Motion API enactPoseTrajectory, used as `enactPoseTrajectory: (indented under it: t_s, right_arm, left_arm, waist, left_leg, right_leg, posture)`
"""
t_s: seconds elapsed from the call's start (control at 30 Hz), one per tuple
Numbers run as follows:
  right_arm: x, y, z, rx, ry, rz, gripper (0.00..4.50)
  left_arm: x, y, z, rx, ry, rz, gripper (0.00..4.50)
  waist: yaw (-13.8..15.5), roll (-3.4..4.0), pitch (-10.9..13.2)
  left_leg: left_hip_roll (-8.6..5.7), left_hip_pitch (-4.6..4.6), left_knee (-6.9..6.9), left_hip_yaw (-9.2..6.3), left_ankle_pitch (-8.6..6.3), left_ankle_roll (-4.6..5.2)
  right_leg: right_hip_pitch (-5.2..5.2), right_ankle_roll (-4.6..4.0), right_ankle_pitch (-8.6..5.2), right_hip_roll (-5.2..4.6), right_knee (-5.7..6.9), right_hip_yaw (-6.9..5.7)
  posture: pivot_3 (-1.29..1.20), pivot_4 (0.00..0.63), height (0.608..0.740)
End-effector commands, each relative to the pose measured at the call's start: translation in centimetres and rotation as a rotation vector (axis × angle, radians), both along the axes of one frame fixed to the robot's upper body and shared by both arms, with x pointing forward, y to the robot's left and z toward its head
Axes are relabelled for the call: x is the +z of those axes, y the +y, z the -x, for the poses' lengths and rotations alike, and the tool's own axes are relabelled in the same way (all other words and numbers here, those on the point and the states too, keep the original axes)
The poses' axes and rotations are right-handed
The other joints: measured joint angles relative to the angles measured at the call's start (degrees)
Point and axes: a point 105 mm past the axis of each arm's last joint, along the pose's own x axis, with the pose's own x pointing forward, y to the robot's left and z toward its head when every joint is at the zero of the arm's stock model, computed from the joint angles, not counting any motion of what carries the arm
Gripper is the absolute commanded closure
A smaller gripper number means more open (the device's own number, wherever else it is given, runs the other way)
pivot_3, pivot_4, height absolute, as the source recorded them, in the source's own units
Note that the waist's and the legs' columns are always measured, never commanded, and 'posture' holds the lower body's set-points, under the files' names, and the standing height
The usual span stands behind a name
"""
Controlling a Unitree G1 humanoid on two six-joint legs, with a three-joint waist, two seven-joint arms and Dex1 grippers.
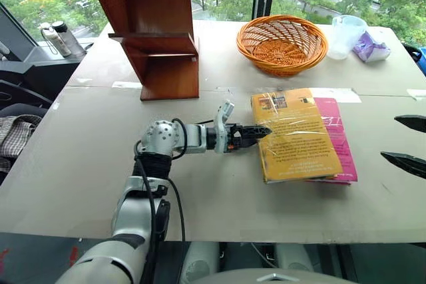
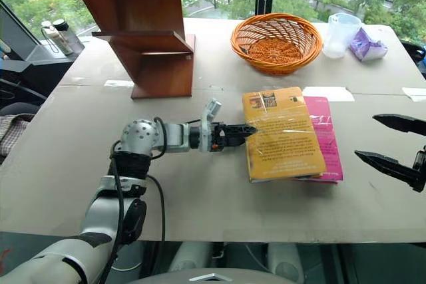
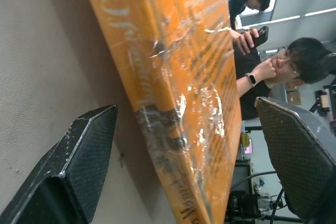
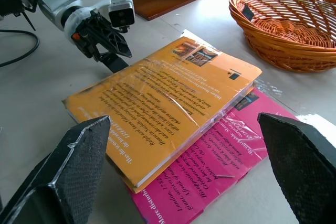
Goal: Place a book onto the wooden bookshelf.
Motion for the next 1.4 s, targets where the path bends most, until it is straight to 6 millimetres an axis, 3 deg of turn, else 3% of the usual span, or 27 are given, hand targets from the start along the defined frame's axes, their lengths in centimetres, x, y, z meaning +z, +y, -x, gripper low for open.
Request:
enactPoseTrajectory:
  t_s: [0.03,0.07,0.2,0.23,0.33,0.4,0.5,0.7,0.87,0.97,1.2,1.3,1.4]
  right_arm:
    - [0.8,0.7,0.4,0.030,-0.043,0.011,0.06]
    - [0.7,1.0,0.6,0.031,-0.044,0.009,0.06]
    - [0.6,1.5,1.2,0.031,-0.036,-0.004,0.00]
    - [0.6,1.6,1.4,0.030,-0.034,-0.008,0.00]
    - [0.6,1.7,1.6,0.025,-0.030,-0.014,0.00]
    - [0.5,1.9,1.3,0.023,-0.028,-0.017,0.00]
    - [0.5,2.3,1.0,0.029,-0.035,-0.025,0.00]
    - [1.1,2.8,0.0,0.049,-0.069,-0.076,0.00]
    - [1.9,3.1,-1.5,0.059,-0.126,-0.136,0.00]
    - [2.6,3.1,-2.5,0.060,-0.171,-0.183,0.00]
    - [4.0,2.6,-4.6,0.046,-0.265,-0.275,0.00]
    - [5.3,2.2,-5.0,0.037,-0.327,-0.327,0.00]
    - [6.2,1.9,-5.3,0.023,-0.382,-0.366,0.00]
  left_arm:
    - [0.3,-1.6,-0.5,-0.016,-0.019,0.046,0.13]
    - [0.3,-2.0,-0.6,-0.015,-0.008,0.073,0.13]
    - [0.8,-2.6,-0.4,-0.036,0.002,0.153,1.17]
    - [0.8,-2.5,-0.4,-0.036,0.000,0.154,1.70]
    - [1.2,-2.4,-0.6,-0.032,-0.010,0.186,2.40]
    - [1.7,-2.2,-0.8,-0.026,-0.022,0.205,3.35]
    - [2.5,-1.5,-1.2,-0.014,-0.048,0.220,4.14]
    - [7.5,1.1,-0.7,-0.011,-0.316,0.190,4.15]
    - [13.2,3.1,-1.3,0.066,-0.724,0.056,4.16]
    - [16.7,4.1,-1.1,0.048,-1.108,-0.157,4.16]
    - [22.5,5.6,-1.8,-0.028,-1.937,-0.749,4.16]
    - [25.5,6.1,-1.7,-0.091,-2.182,-0.980,4.16]
    - [29.2,6.9,-1.7,-0.053,-2.289,-1.120,4.16]
  waist:
    - [0.17,0.00,0.00]
    - [0.32,0.00,0.00]
    - [0.32,0.00,0.00]
    - [0.31,0.00,0.00]
    - [0.15,0.02,-0.01]
    - [0.08,0.02,-0.01]
    - [0.02,0.02,-0.01]
    - [-0.21,0.00,0.01]
    - [0.13,0.01,0.00]
    - [-0.01,0.00,0.02]
    - [0.17,0.03,0.04]
    - [0.23,-0.01,0.07]
    - [0.28,-0.01,0.08]
  left_leg:
    - [-0.01,-0.02,0.00,0.00,0.00,0.00]
    - [-0.02,-0.03,0.00,0.00,0.00,0.00]
    - [-0.02,-0.12,0.01,-0.05,-0.02,0.02]
    - [-0.02,-0.20,0.00,-0.07,-0.02,0.02]
    - [-0.02,-0.38,0.02,-0.11,-0.01,0.02]
    - [-0.02,-0.43,0.06,-0.12,-0.01,0.02]
    - [-0.02,-0.46,0.09,-0.13,-0.01,0.03]
    - [0.00,-0.64,0.09,-0.17,-0.01,0.02]
    - [-0.01,-0.65,0.10,-0.16,0.01,-0.02]
    - [-0.03,-0.67,0.13,-0.16,0.01,-0.02]
    - [-0.05,-0.71,0.06,-0.01,0.03,-0.04]
    - [-0.03,-0.76,0.05,-0.01,0.02,-0.01]
    - [-0.02,-0.79,0.05,0.00,0.00,0.03]
  right_leg:
    - [0.00,0.00,0.00,-0.03,-0.01,-0.01]
    - [0.00,0.00,0.00,-0.05,-0.03,-0.01]
    - [-0.04,0.00,0.00,-0.14,-0.07,-0.03]
    - [-0.13,0.00,0.00,-0.14,-0.08,-0.02]
    - [-0.30,0.00,0.01,-0.13,-0.06,0.02]
    - [-0.33,0.00,0.02,-0.13,-0.06,0.00]
    - [-0.33,0.00,0.02,-0.13,-0.06,-0.13]
    - [-0.53,0.12,0.09,-0.11,-0.01,-0.14]
    - [-0.51,0.02,0.04,-0.15,-0.03,0.03]
    - [-0.52,-0.01,0.03,-0.12,-0.03,0.00]
    - [-0.53,-0.02,0.03,-0.08,-0.23,-0.12]
    - [-0.53,-0.01,0.04,-0.07,-0.30,-0.16]
    - [-0.53,0.20,0.14,-0.03,-0.32,-0.20]
  posture:
    - [0.00,0.150,0.733]
    - [0.00,0.150,0.733]
    - [0.00,0.150,0.733]
    - [0.00,0.150,0.733]
    - [0.00,0.150,0.733]
    - [0.00,0.150,0.733]
    - [0.00,0.150,0.733]
    - [0.00,0.150,0.733]
    - [0.00,0.150,0.733]
    - [0.00,0.150,0.733]
    - [0.00,0.150,0.733]
    - [0.00,0.150,0.733]
    - [0.00,0.150,0.733]
